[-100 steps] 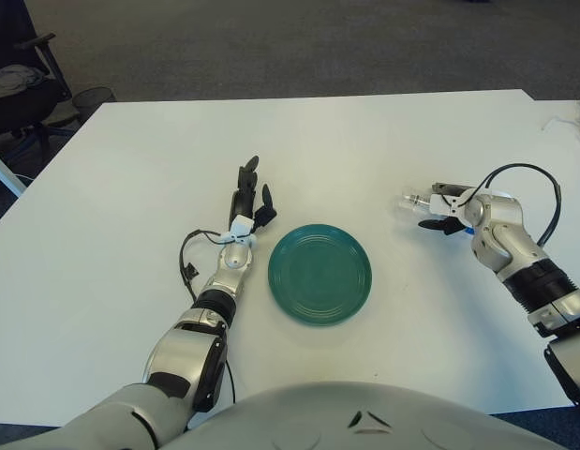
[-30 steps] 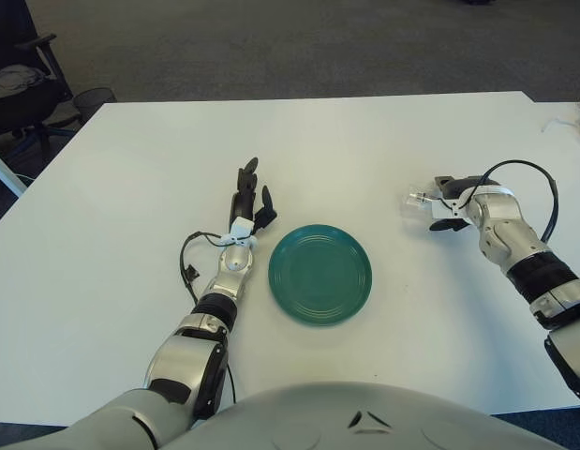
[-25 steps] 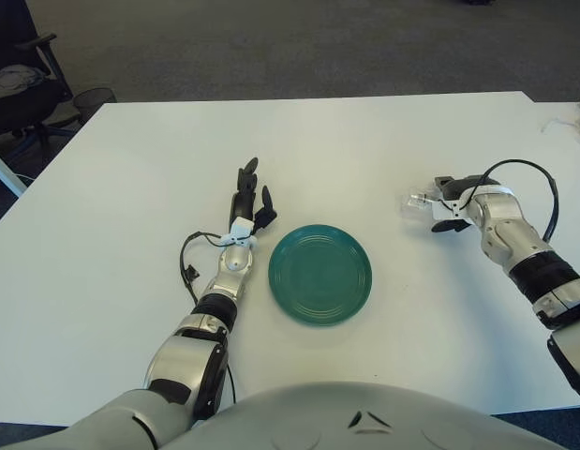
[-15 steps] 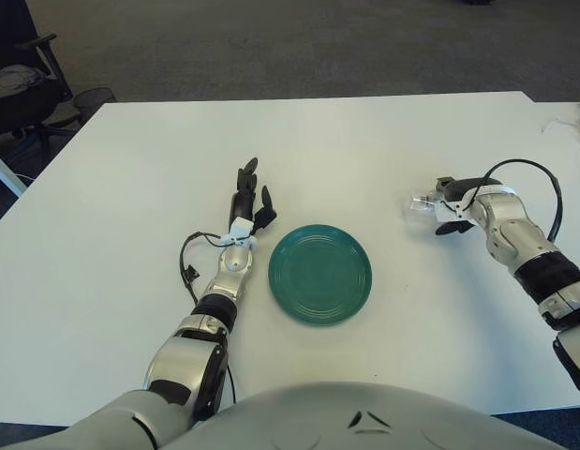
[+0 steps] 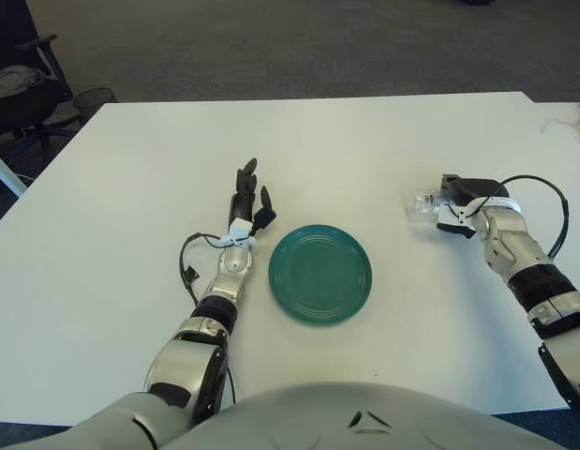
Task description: Put the bottle into the plate.
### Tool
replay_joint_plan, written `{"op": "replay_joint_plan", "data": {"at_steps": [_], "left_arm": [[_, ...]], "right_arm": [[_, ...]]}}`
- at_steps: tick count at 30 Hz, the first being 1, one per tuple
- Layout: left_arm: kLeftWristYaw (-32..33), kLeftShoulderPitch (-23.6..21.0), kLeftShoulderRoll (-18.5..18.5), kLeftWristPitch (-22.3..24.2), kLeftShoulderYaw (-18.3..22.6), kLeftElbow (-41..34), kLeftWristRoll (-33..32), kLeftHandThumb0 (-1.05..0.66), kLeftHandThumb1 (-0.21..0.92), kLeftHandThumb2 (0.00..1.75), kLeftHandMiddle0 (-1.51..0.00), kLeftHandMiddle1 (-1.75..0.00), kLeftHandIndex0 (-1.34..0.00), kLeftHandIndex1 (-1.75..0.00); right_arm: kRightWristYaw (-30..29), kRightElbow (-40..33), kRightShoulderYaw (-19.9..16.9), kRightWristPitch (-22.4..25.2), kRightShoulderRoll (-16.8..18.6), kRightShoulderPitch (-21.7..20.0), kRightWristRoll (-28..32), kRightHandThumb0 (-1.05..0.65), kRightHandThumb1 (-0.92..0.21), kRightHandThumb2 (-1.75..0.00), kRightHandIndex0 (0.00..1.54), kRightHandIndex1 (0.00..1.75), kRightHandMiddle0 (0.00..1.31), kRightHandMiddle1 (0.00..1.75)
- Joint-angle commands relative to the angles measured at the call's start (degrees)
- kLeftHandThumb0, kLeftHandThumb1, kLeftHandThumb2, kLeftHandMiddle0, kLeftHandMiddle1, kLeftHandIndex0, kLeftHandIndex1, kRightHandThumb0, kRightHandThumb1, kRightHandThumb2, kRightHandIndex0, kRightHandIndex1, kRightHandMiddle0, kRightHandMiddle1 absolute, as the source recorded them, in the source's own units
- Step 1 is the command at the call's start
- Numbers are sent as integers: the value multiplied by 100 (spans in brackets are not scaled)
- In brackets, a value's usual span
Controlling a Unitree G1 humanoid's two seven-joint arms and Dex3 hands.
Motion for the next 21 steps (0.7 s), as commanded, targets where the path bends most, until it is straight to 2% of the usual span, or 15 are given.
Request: {"op": "replay_joint_plan", "data": {"at_steps": [1, 13, 21], "left_arm": [[-72, 945, -67, 190, -50, 494, 28, -78, 92, 96, -28, 0, 0, -54], [-72, 946, -39, 171, -63, 489, 41, -78, 92, 97, -29, -1, 0, -55], [-78, 937, -27, 152, -60, 495, 40, -79, 92, 98, -29, -1, 0, -56]], "right_arm": [[92, 624, 83, -145, 409, 747, 397, 0, -1, -164, 84, 165, 64, 175], [-234, 450, -219, -236, 434, 962, 672, 0, -2, -164, 84, 169, 62, 175], [-203, 524, -345, -63, 466, 1000, 748, 0, -1, -165, 85, 169, 62, 175]]}}
